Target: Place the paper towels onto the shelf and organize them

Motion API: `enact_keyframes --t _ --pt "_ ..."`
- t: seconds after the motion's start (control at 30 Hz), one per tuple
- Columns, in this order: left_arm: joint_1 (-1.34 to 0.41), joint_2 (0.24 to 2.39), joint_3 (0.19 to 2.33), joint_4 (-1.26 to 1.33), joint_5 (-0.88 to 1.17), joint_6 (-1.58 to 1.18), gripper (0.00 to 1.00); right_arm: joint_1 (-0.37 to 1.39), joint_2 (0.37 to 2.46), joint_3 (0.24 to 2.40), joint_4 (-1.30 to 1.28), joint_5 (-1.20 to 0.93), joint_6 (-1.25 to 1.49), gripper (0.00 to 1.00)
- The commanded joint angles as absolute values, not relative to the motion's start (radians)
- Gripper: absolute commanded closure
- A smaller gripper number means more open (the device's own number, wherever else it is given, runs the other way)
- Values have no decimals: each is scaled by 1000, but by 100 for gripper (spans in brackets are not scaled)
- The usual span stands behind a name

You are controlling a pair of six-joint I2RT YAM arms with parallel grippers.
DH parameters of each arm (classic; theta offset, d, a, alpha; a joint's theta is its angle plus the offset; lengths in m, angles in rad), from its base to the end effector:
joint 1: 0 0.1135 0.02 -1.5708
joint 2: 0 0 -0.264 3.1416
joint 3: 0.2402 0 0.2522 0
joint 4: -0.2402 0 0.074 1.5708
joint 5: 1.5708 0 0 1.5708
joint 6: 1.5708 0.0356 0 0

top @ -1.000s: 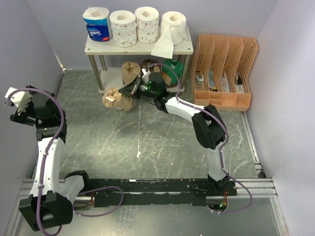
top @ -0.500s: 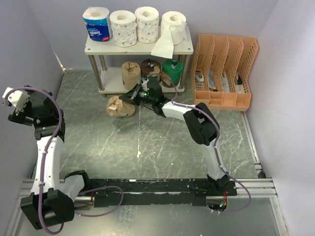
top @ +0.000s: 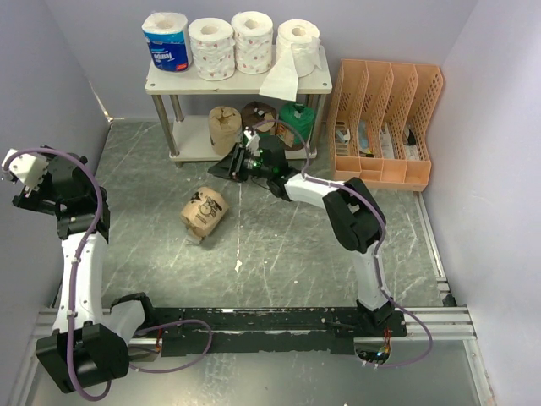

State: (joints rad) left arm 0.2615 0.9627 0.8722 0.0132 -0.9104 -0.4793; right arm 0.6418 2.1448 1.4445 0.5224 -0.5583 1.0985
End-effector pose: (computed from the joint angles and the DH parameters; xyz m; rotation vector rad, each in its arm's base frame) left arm 0.1996 0.0825 0.3604 -1.1785 1.1543 0.5800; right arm 0.3827 0.3096 0.2048 -0.0143 2.0797 1.6666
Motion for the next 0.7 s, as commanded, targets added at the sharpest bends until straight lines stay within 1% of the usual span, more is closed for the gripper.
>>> enact_keyframes --t 0.0,0.1,0.13,0.17,0.2,0.23,0.3,0.43,0.5,0.67 --pt "272 962 901 8 -891 -494 2 603 2081 1464 415 -564 871 58" --pt "273 962 900 8 -893 -493 2 588 2057 1457 370 -559 778 46" --pt "272 961 900 8 -893 -495 2 587 2042 1460 341 -559 738 40" --pt "272 962 901 6 -892 -495 2 588 2028 1460 313 -552 682 30" --pt "272 962 901 3 -888 -497 2 592 2010 1454 289 -547 634 23" --pt "272 963 902 2 -883 -498 2 595 1981 1436 287 -545 592 19" --pt "273 967 904 -1 -877 -500 2 597 1949 1381 322 -564 540 17" --pt "273 965 905 -3 -875 -503 2 597 1937 1295 379 -641 452 17" --pt "272 965 904 -3 -875 -503 2 597 1957 1288 373 -678 429 20" --pt "272 972 903 -4 -863 -506 2 616 1996 1266 410 -729 380 22"
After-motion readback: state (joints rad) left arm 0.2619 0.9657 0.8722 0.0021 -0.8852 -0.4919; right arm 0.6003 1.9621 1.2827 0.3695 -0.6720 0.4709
